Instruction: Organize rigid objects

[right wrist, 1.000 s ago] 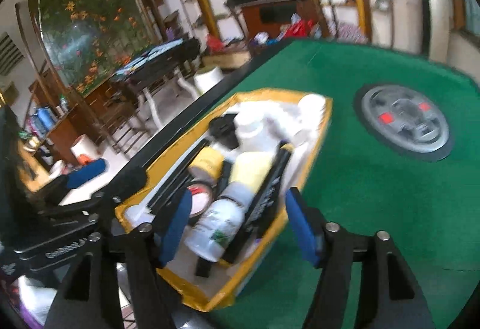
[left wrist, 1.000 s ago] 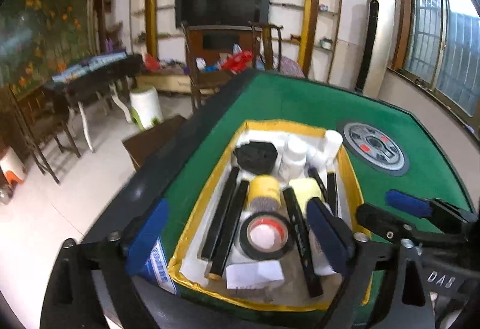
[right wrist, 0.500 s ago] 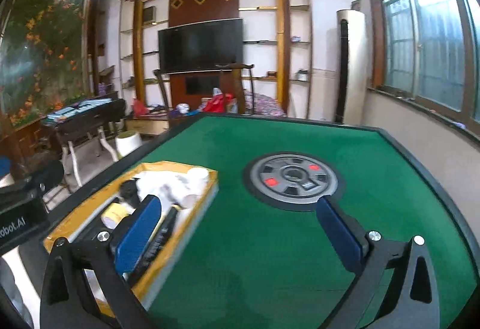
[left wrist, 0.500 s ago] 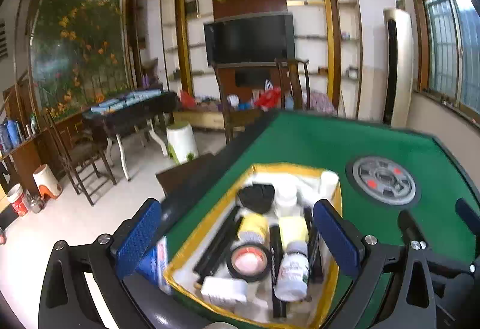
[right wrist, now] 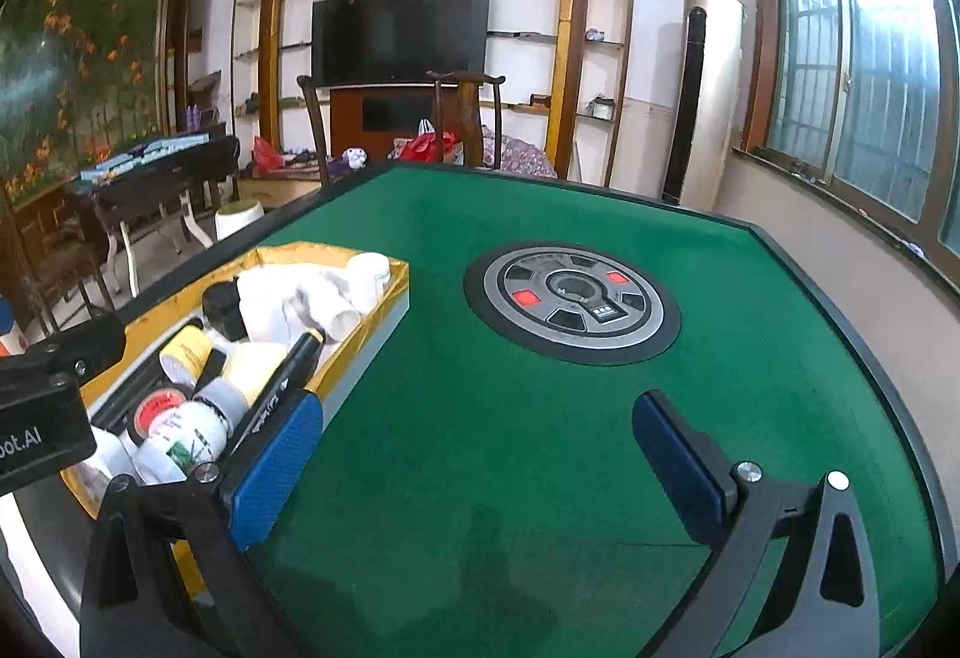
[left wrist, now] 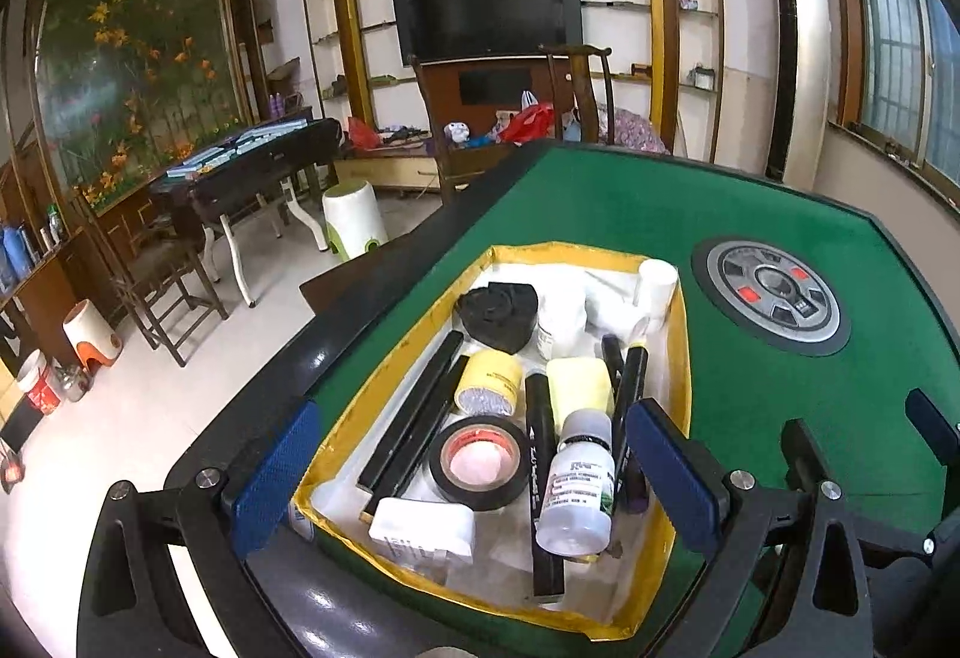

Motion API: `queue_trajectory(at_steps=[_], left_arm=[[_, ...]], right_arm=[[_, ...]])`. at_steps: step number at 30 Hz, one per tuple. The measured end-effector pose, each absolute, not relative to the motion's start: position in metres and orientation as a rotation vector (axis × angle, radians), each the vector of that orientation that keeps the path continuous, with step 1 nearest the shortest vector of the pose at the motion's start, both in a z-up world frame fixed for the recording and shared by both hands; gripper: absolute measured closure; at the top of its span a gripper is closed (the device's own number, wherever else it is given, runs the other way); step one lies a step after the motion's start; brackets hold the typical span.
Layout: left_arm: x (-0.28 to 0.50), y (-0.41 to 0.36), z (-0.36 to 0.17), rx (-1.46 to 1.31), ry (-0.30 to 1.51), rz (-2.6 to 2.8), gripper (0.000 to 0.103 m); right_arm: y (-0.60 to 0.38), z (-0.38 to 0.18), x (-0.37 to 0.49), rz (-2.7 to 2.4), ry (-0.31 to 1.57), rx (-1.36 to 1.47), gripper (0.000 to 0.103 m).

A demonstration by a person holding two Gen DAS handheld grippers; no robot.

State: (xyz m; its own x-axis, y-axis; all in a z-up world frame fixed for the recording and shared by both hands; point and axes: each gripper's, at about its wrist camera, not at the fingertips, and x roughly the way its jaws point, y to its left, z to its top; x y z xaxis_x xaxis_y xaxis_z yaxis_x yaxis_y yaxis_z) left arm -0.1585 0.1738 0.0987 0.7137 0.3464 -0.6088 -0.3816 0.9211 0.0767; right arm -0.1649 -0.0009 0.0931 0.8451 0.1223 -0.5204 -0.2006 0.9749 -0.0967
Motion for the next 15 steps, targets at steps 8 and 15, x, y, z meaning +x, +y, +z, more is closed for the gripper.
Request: queue_trajectory(at_steps=[8,15], left_arm=[[-0.152,0.177,0.085,-0.071,0.722,0.381,0.001],[-0.149,0.178,0.076,-0.078,0.762,0.354,0.001]], right_arm=[[0.010,0.084,-0.163,0.196,0.586,-0.180,0.000],[0.023,0.077,-0.164,0.204,0.605,-0.229,0.000]])
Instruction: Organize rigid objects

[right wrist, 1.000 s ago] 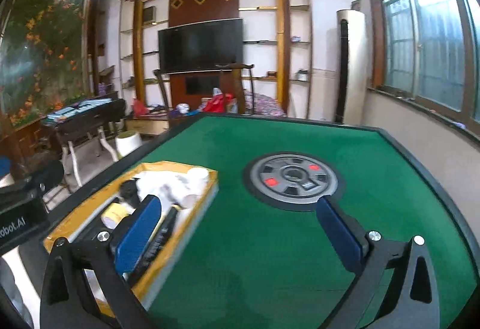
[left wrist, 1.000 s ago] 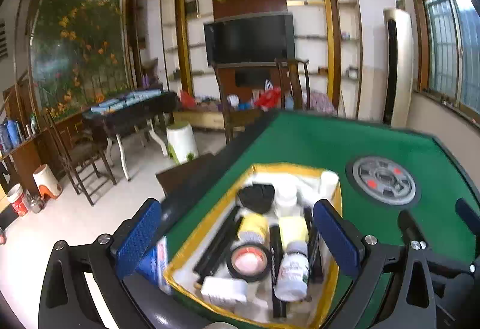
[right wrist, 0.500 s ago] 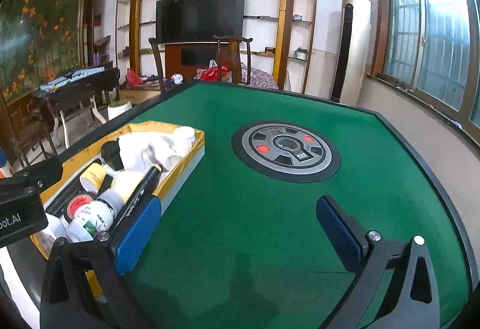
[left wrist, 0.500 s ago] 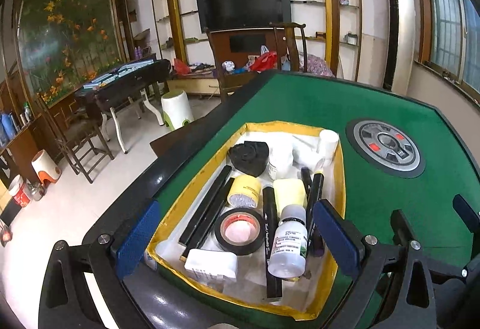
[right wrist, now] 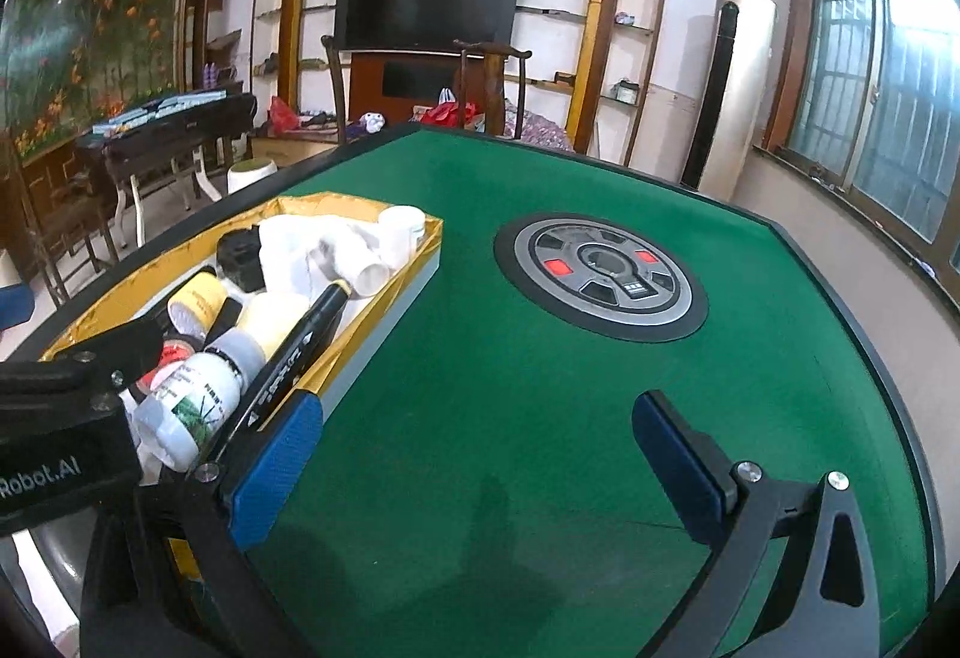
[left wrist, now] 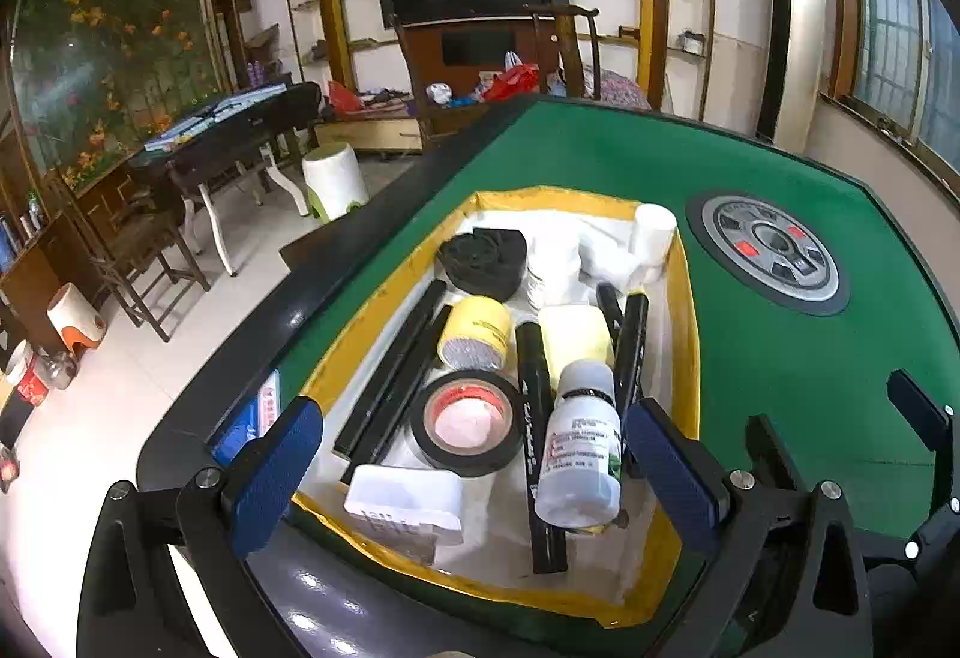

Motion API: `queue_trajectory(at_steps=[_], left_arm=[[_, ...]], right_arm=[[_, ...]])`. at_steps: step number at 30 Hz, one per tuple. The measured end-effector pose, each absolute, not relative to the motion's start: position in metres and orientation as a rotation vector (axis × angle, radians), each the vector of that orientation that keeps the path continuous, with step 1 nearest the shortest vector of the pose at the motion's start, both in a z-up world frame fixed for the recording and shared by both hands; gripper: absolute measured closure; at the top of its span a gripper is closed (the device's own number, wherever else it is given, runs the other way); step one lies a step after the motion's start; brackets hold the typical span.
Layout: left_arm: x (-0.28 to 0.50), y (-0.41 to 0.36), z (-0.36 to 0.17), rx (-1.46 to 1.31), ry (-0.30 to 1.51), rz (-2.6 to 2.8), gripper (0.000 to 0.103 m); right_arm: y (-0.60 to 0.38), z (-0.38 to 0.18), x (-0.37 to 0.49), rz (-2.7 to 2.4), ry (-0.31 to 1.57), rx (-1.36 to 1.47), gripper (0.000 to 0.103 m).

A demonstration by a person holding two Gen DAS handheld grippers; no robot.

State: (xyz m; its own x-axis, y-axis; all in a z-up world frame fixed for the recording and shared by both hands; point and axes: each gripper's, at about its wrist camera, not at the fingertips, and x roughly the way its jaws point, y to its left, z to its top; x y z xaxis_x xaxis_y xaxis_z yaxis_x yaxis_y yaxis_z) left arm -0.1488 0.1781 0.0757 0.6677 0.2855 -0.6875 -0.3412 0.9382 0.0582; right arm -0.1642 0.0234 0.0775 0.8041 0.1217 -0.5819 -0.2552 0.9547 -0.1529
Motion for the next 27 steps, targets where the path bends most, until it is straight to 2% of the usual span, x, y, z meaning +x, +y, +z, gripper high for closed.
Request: queue_trajectory(at_steps=[16,27], left_arm=[[-0.148,0.182,0.059,-0.106,0.816,0.307,0.001],[-0.145,0.197,0.055,-0.150,0.823,0.292,0.001]], right_arm=[[0.032,0.067,-0.151,0.197,0.700,-0.262,0.000],[0.046,0.065,-0.150,0.194,0.700,-0.302,0.000]])
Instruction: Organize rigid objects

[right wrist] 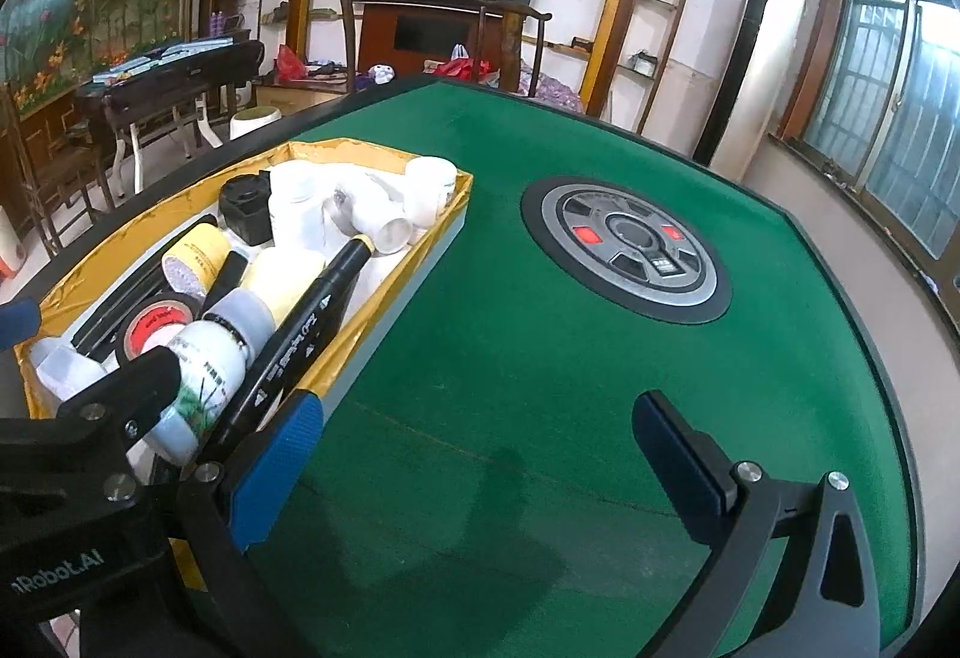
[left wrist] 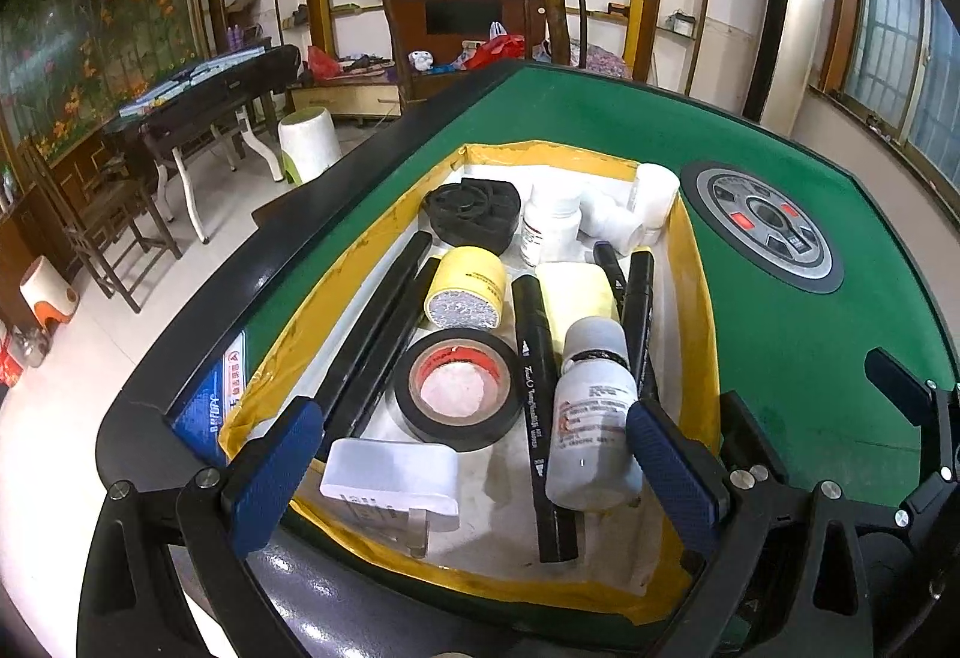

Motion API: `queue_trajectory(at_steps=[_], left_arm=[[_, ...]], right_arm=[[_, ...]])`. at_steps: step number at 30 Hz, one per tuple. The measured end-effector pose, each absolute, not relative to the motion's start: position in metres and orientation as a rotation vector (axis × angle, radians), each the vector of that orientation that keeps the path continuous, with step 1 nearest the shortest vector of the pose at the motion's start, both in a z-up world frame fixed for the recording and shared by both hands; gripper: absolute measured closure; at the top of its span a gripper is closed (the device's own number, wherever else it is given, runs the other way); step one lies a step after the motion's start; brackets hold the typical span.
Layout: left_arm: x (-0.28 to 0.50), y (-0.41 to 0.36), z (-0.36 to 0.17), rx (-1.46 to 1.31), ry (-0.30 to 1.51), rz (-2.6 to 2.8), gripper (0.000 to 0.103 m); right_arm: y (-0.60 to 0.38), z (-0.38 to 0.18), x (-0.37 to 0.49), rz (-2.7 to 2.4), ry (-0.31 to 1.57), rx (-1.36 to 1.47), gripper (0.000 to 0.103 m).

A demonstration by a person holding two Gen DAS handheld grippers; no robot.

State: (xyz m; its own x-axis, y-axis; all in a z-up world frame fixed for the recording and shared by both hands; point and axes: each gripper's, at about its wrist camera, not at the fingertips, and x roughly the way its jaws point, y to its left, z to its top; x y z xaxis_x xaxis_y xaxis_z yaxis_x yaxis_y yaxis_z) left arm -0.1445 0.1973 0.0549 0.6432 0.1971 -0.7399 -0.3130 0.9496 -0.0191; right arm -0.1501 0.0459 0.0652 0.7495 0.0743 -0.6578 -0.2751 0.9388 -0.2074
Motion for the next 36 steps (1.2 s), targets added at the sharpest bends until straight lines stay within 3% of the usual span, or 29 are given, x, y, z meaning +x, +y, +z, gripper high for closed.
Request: queue_trajectory(at_steps=[36], left_arm=[[-0.147,0.181,0.064,-0.130,0.815,0.276,0.001]], right_arm=[[0.043,0.069,-0.147,0.184,0.674,-0.306,0.000]])
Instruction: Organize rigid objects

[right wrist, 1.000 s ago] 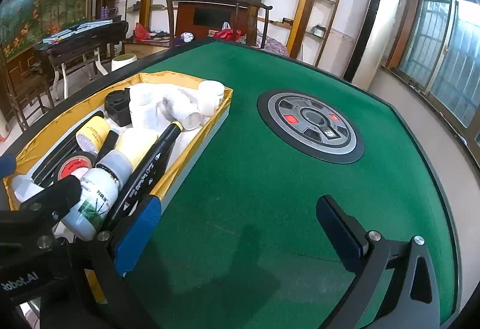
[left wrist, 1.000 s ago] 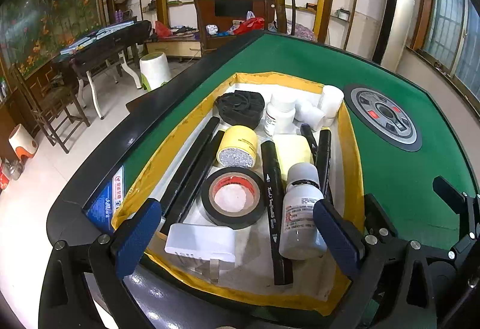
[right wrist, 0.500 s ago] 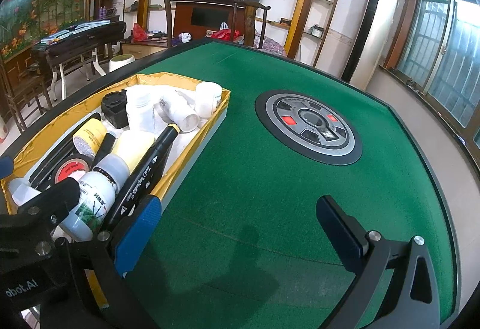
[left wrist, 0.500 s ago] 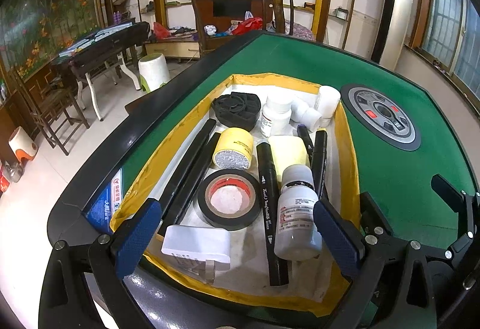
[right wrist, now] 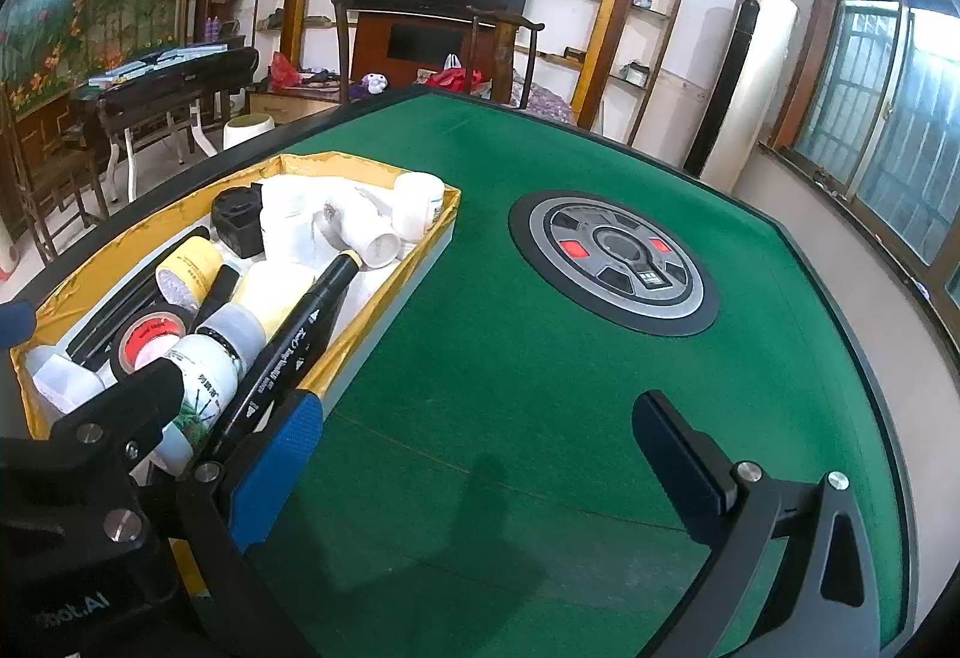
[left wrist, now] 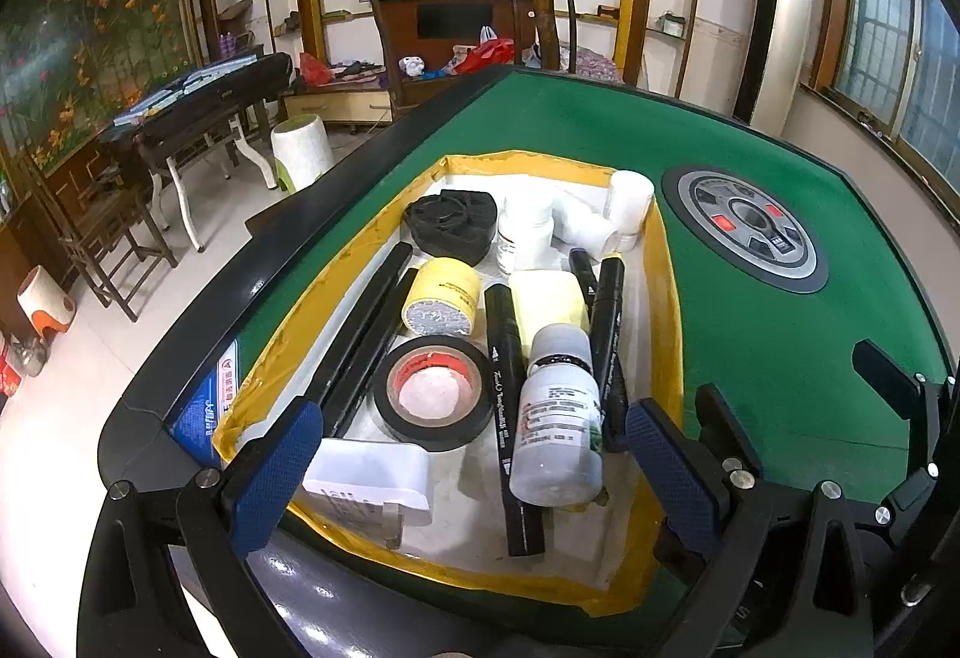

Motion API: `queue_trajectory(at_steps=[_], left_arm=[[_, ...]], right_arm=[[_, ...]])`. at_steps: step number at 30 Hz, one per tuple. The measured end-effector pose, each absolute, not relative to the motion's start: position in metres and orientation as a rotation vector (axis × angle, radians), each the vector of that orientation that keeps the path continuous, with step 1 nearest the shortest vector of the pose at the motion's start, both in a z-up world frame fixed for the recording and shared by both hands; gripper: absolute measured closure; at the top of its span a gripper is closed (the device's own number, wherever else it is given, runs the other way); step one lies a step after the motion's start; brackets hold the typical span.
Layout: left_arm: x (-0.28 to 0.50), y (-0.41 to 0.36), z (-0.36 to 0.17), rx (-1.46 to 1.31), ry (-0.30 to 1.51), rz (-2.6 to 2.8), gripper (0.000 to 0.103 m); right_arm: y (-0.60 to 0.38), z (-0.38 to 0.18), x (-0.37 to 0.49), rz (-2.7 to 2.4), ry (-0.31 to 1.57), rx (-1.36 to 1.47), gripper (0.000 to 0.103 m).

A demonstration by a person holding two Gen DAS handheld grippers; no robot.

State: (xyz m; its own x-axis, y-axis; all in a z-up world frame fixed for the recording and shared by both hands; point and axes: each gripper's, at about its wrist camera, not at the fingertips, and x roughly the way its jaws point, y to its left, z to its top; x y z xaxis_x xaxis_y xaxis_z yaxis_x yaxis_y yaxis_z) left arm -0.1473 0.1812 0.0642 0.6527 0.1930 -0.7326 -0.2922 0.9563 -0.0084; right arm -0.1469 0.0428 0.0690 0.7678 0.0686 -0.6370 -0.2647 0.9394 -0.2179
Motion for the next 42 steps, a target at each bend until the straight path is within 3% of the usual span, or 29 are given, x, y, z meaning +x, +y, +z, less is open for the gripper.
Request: queue_trajectory(at_steps=[42], left_arm=[[-0.148,0.171,0.063,-0.133,0.838,0.269,0.001]], right_arm=[[0.032,0.067,-0.151,0.184,0.681,-0.294,0.000]])
